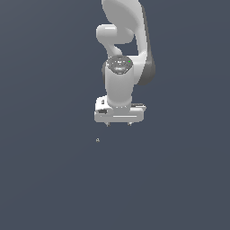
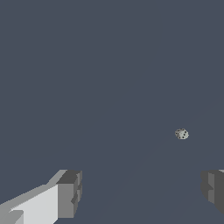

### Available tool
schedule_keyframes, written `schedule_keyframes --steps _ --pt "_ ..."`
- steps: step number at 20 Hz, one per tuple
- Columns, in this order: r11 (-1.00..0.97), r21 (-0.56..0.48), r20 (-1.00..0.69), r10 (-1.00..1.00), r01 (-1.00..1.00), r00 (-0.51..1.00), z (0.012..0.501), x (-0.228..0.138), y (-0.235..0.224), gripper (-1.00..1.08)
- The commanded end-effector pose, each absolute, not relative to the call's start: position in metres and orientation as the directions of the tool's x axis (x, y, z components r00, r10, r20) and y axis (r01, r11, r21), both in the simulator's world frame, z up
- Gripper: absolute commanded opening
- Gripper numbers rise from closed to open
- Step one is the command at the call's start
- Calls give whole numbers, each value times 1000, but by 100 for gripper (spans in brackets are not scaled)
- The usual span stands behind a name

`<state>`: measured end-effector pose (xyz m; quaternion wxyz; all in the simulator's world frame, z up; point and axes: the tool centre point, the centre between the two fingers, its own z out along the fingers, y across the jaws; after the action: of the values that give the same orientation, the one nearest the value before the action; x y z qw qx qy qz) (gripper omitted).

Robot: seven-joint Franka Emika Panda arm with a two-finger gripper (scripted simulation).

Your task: Pick up the object and move it to a goal position.

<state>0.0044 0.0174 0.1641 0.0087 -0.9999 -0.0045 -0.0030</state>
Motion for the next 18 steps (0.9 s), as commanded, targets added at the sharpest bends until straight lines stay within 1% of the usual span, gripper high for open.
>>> schedule_keyframes --steps 1,10,18 --pt "-1000 -17 6 9 9 1000 164 4 17 100" --pt "-999 -39 63 10 13 998 194 18 38 100" --pt "-999 -39 60 -3 -1 998 191 18 36 100"
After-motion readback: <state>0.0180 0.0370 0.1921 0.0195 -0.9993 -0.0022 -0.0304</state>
